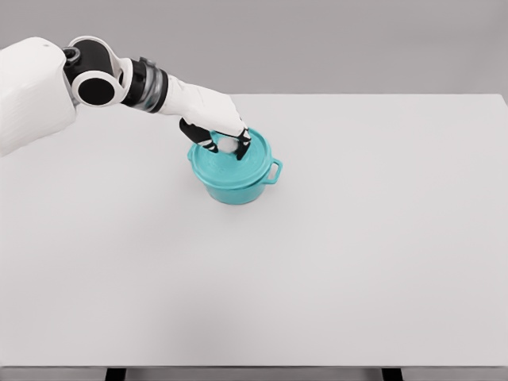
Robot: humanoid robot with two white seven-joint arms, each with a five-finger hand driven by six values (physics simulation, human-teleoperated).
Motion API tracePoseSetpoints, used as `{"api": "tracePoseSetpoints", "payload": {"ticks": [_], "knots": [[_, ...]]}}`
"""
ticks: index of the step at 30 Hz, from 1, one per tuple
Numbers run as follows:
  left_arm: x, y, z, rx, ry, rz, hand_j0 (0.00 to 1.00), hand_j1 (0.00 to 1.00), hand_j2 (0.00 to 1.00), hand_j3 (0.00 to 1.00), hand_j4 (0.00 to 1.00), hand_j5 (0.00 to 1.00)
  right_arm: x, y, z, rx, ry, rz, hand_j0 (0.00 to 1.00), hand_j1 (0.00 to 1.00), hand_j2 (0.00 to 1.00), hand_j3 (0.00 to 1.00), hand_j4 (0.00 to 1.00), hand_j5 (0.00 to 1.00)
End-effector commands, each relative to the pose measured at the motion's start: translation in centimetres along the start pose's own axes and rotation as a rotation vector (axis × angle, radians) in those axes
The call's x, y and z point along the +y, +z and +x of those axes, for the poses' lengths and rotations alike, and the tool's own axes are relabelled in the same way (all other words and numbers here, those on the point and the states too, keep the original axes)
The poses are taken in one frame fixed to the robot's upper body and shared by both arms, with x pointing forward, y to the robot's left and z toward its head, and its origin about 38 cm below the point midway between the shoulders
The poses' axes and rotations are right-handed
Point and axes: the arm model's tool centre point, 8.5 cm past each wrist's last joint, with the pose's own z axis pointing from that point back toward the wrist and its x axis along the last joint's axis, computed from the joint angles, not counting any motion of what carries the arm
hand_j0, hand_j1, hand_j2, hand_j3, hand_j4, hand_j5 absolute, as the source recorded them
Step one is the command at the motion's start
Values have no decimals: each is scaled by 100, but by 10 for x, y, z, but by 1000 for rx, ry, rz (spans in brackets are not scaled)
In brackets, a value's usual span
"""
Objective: Cover the pot with left arm
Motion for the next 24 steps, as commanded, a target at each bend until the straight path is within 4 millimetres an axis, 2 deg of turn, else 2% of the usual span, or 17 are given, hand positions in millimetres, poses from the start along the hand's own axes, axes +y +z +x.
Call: {"api": "tracePoseSetpoints", "payload": {"ticks": [1,7,14,16,19,24], "knots": [[0,0,-1,8,-2,-3,70,70,70,70,70,70,0,0,0,0,1,0,100,100,100,100,100,100],[0,1,-1,9,-5,-3,78,78,78,78,78,78,0,0,0,0,1,0,100,100,100,100,100,100],[0,1,-6,50,19,-5,78,78,78,78,78,78,0,0,0,0,1,0,100,100,100,100,100,100],[-2,2,-11,68,31,-9,87,87,87,87,87,87,0,0,0,0,1,0,100,100,100,100,100,100],[0,-4,-10,82,43,-16,87,87,87,87,87,87,0,0,1,-2,1,0,100,100,100,100,100,100],[6,0,-14,103,39,-13,88,88,88,88,88,88,0,0,0,0,1,0,100,100,100,100,100,100]]}}
